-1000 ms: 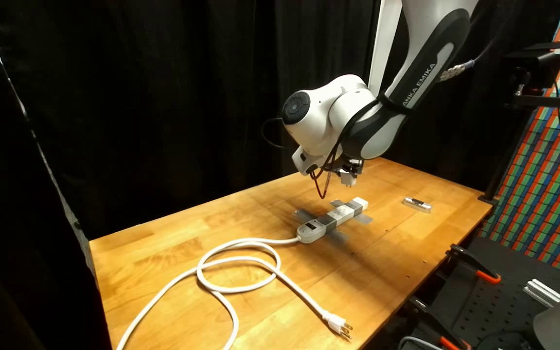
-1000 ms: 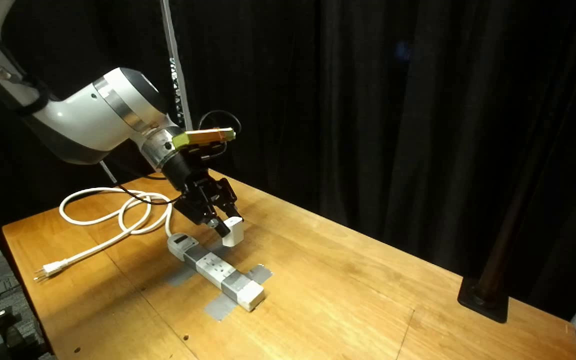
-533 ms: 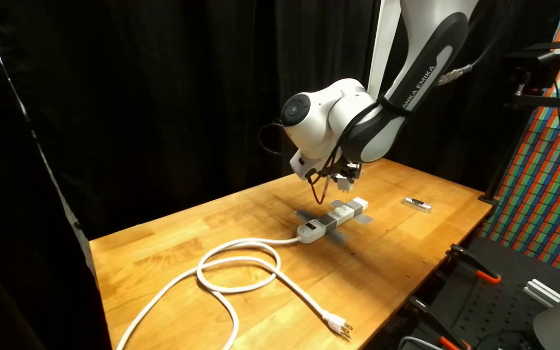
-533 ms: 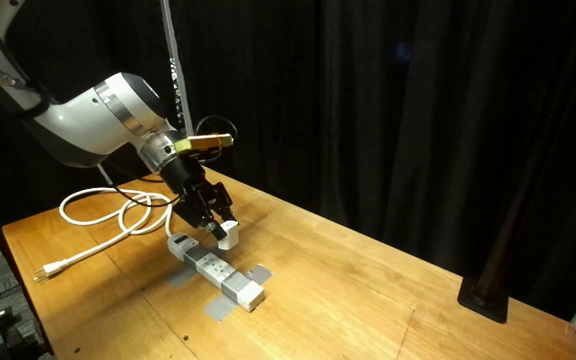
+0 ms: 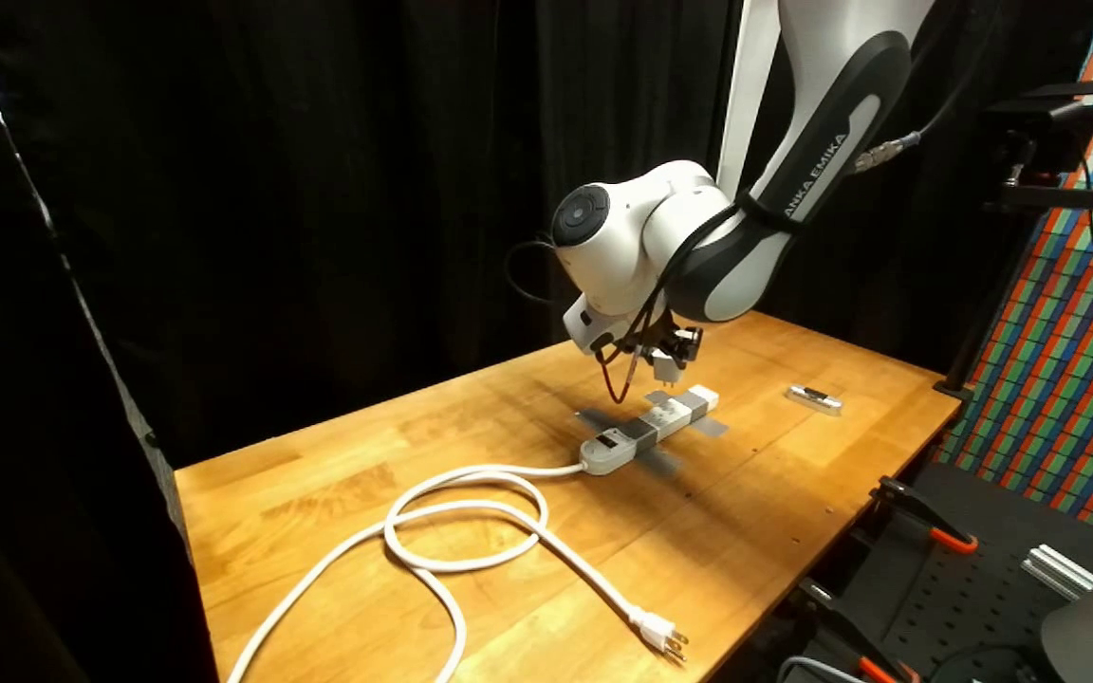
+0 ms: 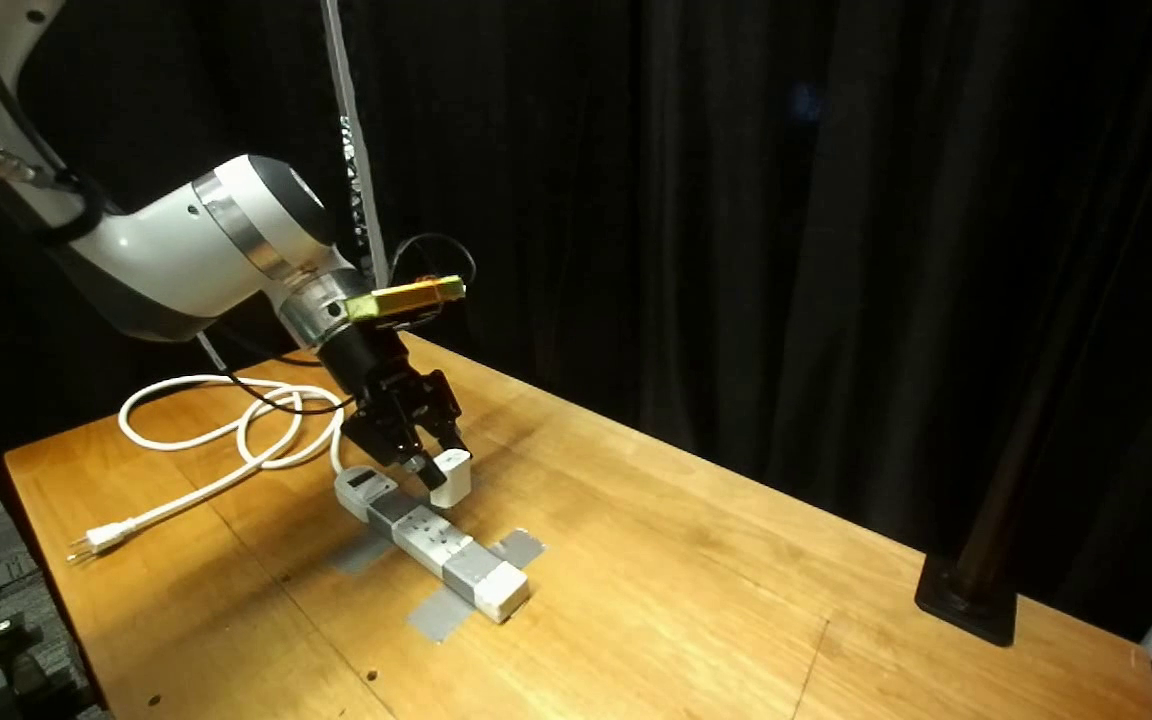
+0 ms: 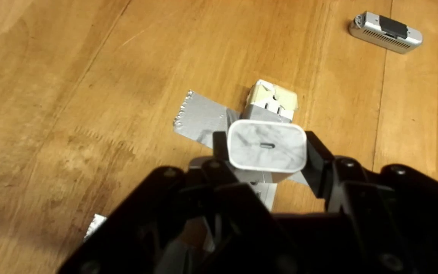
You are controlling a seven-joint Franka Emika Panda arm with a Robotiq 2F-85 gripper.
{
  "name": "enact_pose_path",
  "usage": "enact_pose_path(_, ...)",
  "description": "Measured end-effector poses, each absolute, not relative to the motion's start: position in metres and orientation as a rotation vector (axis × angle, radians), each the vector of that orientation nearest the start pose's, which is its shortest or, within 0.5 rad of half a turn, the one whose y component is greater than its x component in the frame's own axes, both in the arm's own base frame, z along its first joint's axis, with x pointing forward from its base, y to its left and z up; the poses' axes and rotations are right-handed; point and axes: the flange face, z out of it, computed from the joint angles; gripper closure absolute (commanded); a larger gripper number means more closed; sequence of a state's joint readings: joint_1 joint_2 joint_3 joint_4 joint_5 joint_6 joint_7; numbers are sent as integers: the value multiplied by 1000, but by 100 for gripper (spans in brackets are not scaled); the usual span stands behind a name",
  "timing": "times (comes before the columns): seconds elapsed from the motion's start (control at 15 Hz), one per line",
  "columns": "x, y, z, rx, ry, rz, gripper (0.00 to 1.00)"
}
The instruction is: Plug the charger head into the adapter
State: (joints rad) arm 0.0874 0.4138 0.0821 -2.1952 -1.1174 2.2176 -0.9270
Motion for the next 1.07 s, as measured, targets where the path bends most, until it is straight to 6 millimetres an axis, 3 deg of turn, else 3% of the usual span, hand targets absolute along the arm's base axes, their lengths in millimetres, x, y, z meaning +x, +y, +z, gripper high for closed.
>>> enact_pose_path(1.07, 506, 59, 161, 1793, 1822, -599, 77)
